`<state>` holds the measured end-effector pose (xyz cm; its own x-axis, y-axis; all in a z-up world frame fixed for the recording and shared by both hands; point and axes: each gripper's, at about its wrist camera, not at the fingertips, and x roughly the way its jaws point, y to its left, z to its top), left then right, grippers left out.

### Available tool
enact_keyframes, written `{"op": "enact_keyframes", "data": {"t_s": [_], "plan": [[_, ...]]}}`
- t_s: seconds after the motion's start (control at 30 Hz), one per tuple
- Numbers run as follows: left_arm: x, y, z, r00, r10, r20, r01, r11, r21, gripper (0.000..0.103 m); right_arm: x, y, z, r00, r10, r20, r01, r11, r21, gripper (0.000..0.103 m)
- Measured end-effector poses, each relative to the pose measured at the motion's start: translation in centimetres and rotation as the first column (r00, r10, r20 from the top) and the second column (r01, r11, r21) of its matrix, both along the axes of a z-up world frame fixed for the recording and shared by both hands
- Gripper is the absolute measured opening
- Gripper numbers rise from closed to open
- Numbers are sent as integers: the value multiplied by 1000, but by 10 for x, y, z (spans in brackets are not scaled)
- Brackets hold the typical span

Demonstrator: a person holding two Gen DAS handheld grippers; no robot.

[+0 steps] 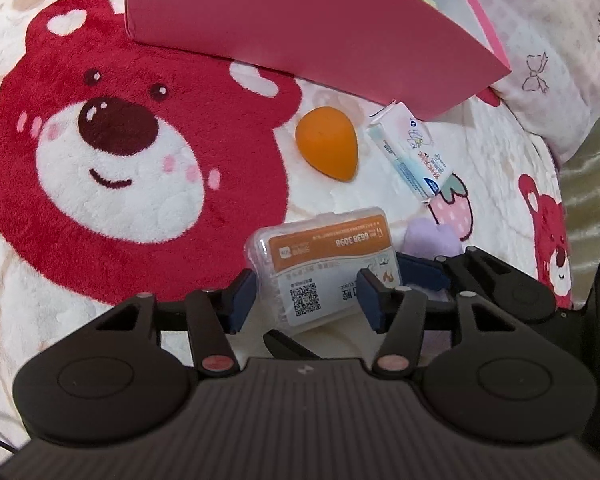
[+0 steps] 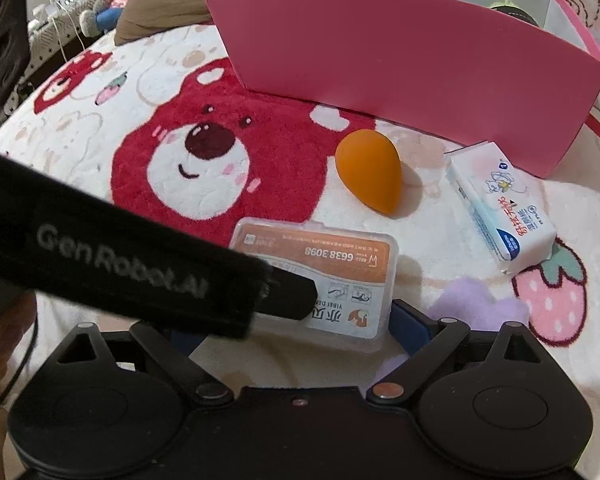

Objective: Organize objects
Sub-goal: 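Close the left tool on the clear plastic box, then lift the clear plastic box and carry it over the pink box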

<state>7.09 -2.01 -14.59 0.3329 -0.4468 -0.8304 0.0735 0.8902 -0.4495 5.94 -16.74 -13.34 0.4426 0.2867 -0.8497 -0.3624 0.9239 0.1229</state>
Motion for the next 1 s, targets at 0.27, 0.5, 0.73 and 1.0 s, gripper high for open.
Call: {"op": "enact_keyframes", "data": {"t_s": [0.27,0.5,0.73,1.0], "plan": [[-3,-1,8,1000,-21,23,21,1000,4,48,-5,0,6,1000,-7,28,8,1000,-25,95],[-7,3,17,999,-17,29,18,1000,-7,48,-10,3,13,999,7,43,-6,999,-34,95],[-5,16,32,999,-11,30,13,998,-55,47,-15,5,27,996,25,85,-23,999,-29,95],[-12,23,51,997,-13,77,18,998,-59,47,-22,10,46,988,61,141,-58,998,-25,95]]}}
